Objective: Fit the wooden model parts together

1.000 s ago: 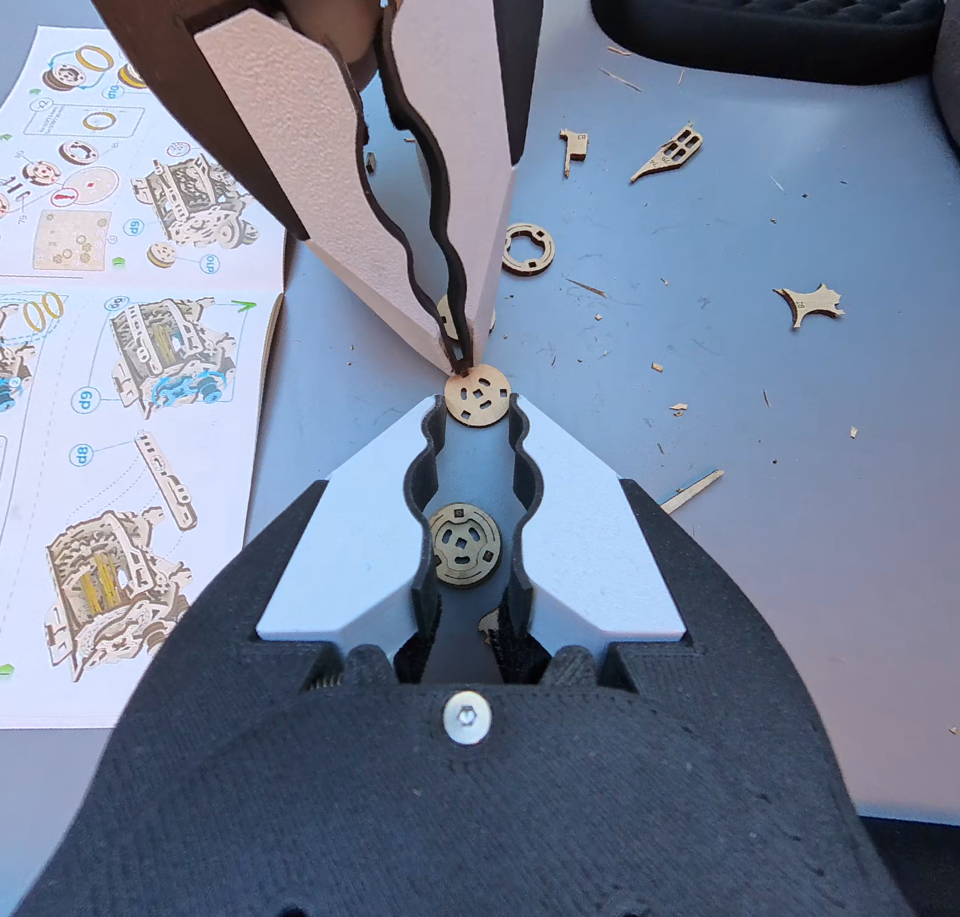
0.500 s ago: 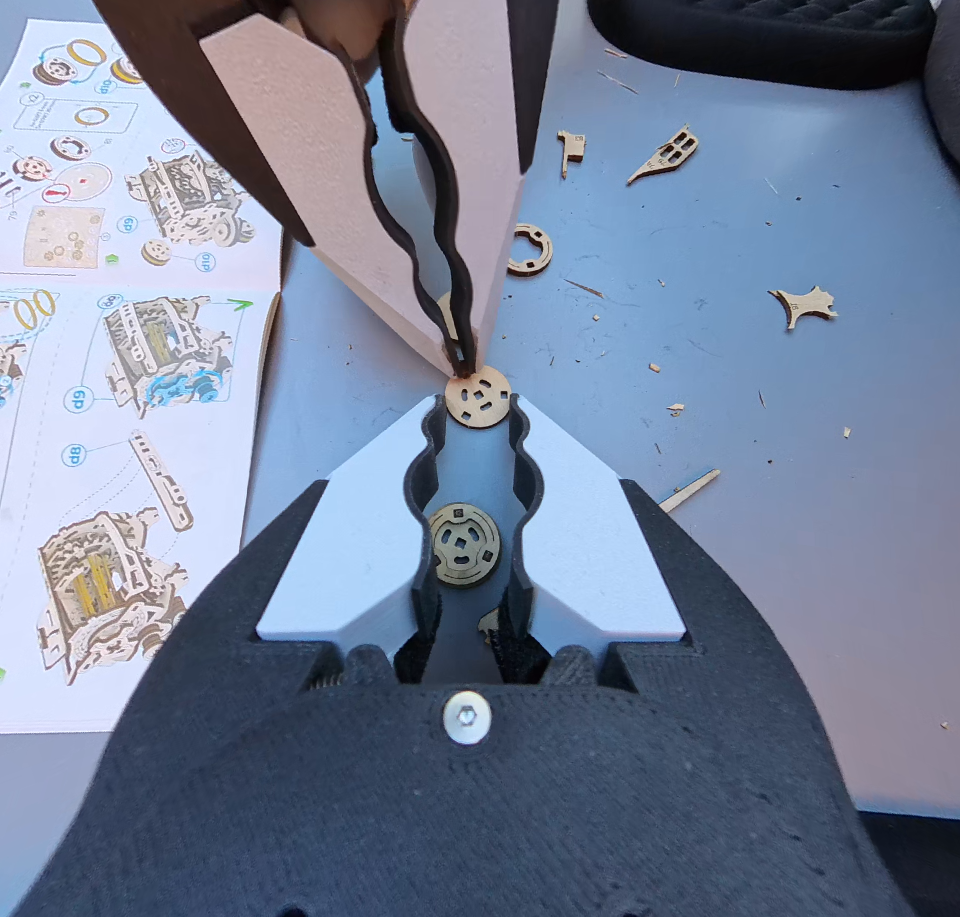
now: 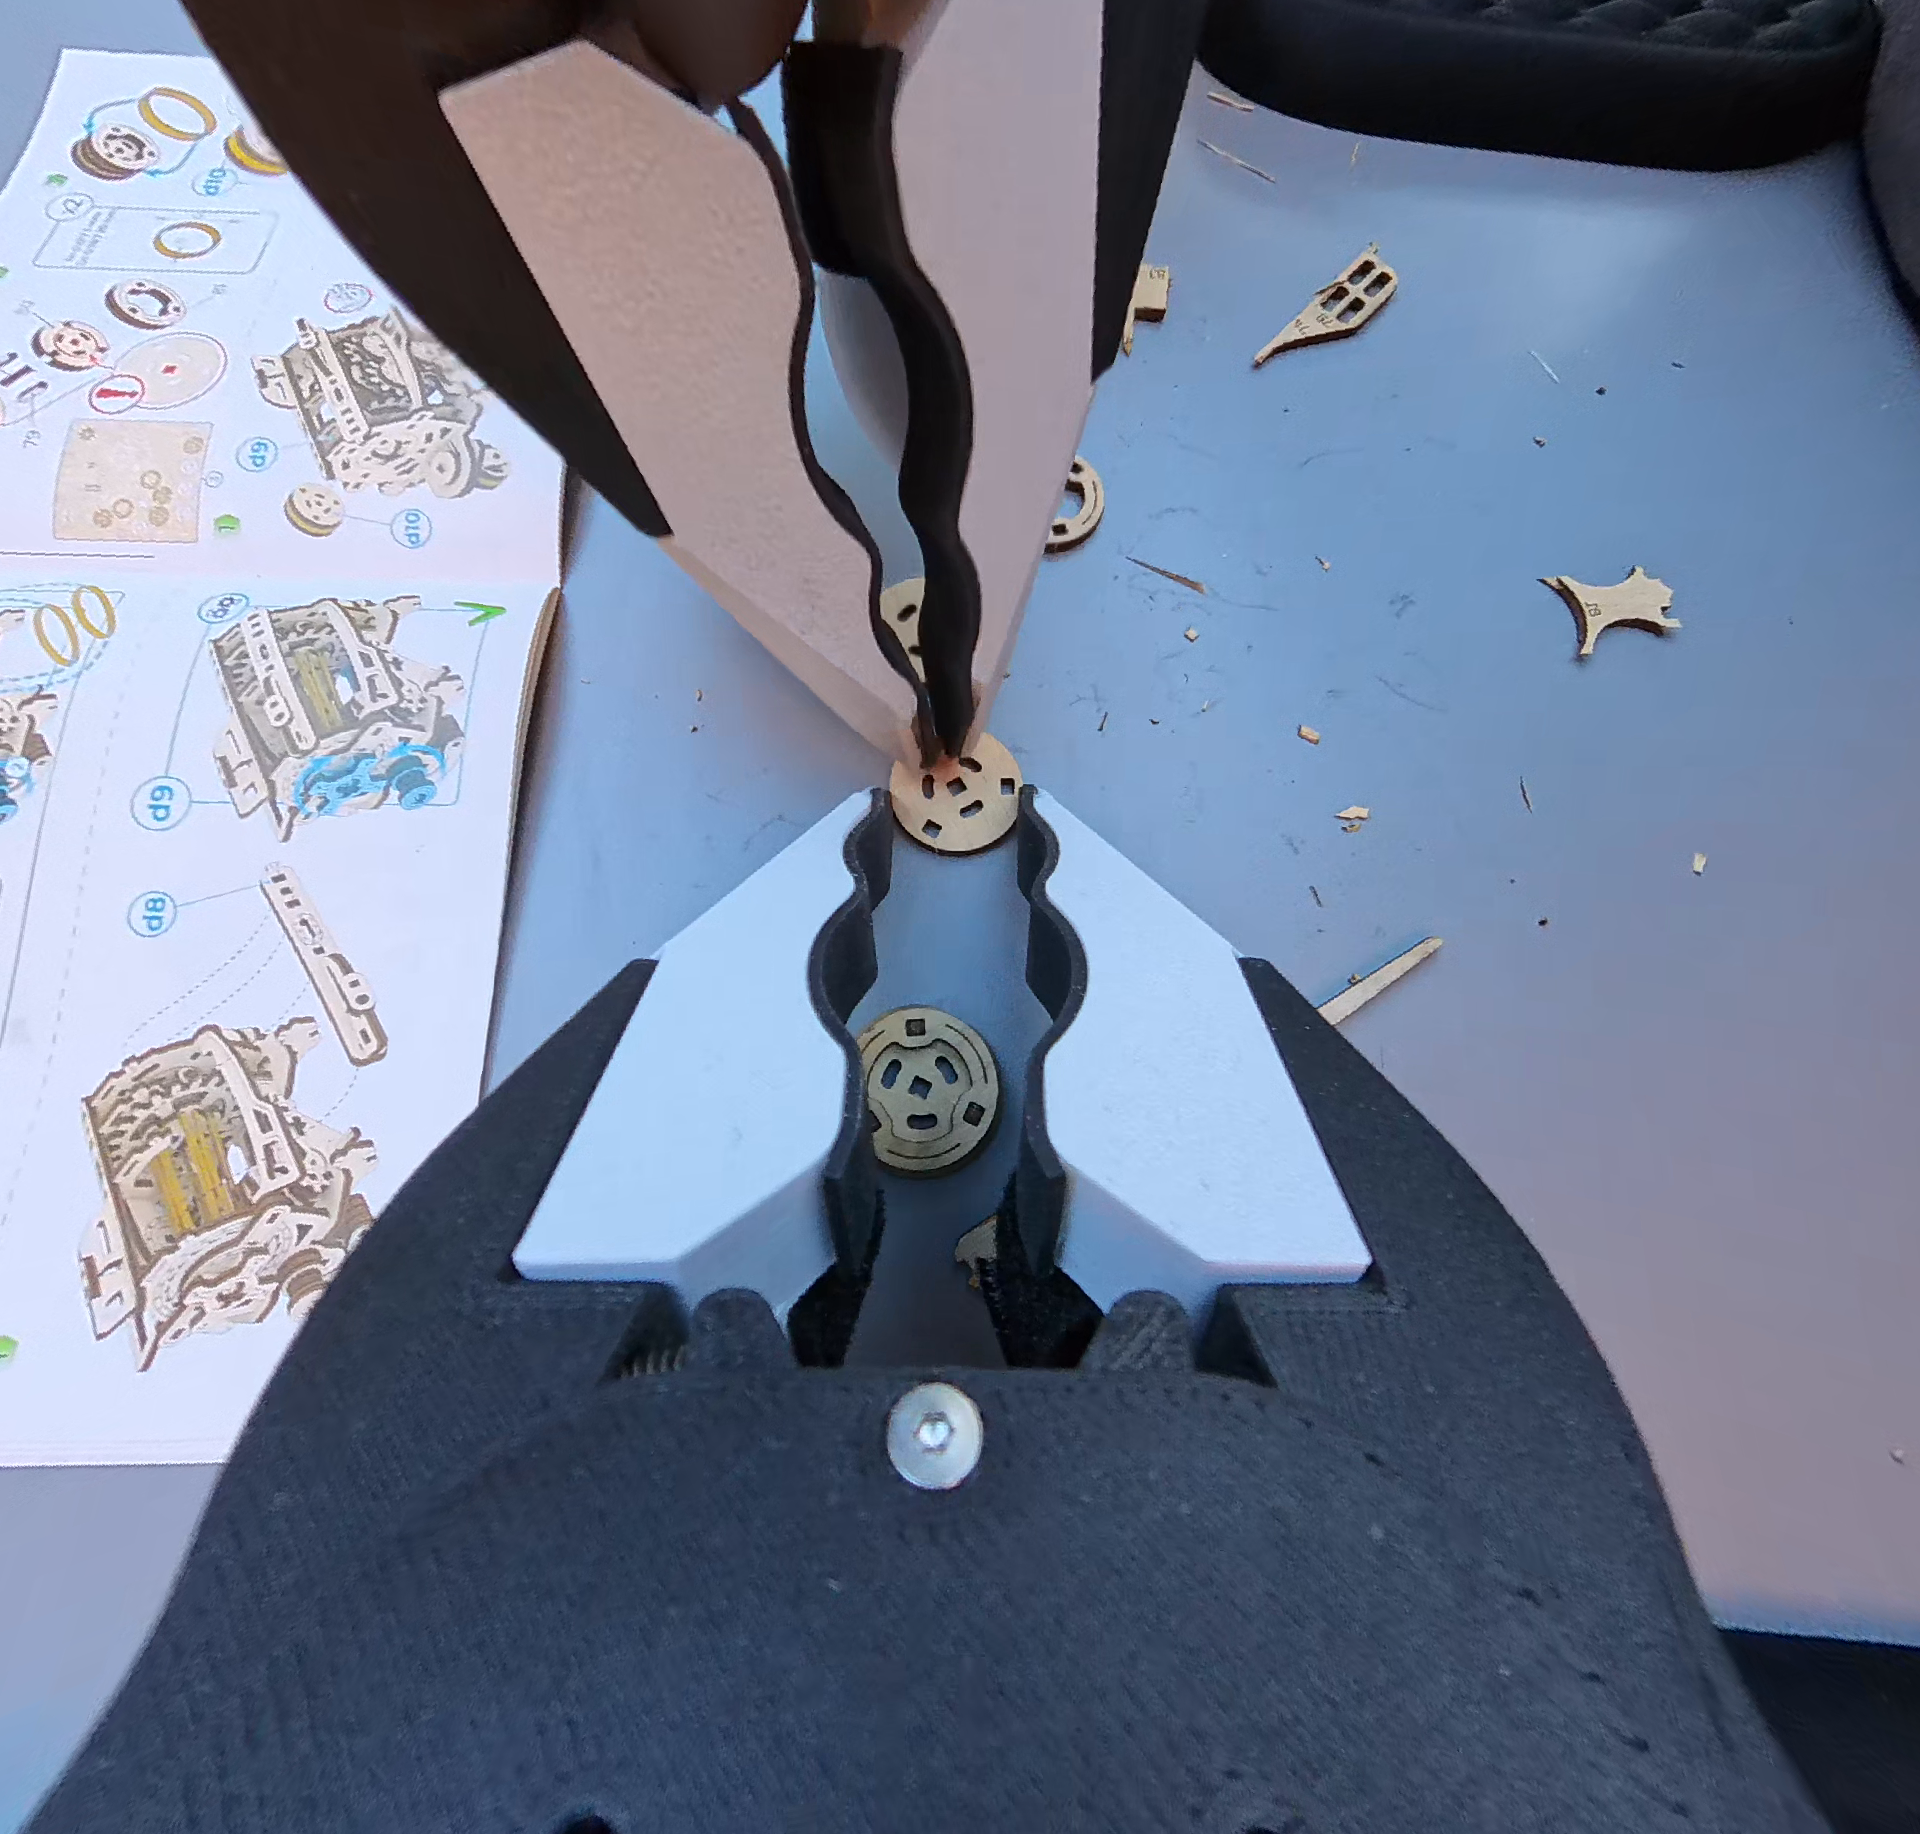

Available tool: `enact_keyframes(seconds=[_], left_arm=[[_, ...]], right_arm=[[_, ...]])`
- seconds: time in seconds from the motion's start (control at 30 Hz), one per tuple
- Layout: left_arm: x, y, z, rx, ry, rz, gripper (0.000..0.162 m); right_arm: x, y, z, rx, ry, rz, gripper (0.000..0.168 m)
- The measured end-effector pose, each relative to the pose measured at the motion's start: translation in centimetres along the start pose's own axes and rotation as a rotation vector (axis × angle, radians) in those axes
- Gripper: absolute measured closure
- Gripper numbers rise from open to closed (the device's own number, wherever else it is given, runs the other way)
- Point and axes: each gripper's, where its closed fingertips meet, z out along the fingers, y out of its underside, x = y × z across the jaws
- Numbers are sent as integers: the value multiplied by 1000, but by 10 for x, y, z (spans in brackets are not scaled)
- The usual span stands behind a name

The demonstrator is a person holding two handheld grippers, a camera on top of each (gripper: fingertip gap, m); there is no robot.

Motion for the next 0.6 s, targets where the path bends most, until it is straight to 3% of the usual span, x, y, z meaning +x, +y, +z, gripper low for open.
enact_keyframes(seconds=[0.23, 0.6], left_arm=[[0, 0, 0, 0, -1, 2, 139], [0, 0, 0, 0, -1, 3, 139]], right_arm=[[1, 0, -1, 74, -49, 81, 166], [0, 2, 0, 16, -42, 16, 165]])
